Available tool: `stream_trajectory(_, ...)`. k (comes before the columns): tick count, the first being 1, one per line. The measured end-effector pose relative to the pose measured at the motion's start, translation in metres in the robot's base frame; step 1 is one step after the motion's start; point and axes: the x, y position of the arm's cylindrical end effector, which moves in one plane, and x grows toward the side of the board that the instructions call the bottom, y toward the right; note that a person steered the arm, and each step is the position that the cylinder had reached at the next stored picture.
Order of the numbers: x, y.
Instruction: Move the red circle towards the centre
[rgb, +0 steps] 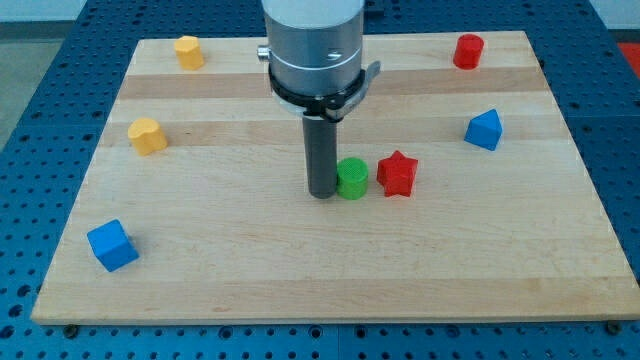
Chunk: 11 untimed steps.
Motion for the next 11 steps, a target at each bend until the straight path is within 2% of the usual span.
stream_trajectory(3, -0.005, 0.007)
stream_trajectory(5, -0.096, 0.016)
stream_trajectory(6, -0.104, 0.063)
stream_trajectory(9, -0.177, 0.179)
stream_trajectory(11, -0.206, 0.258)
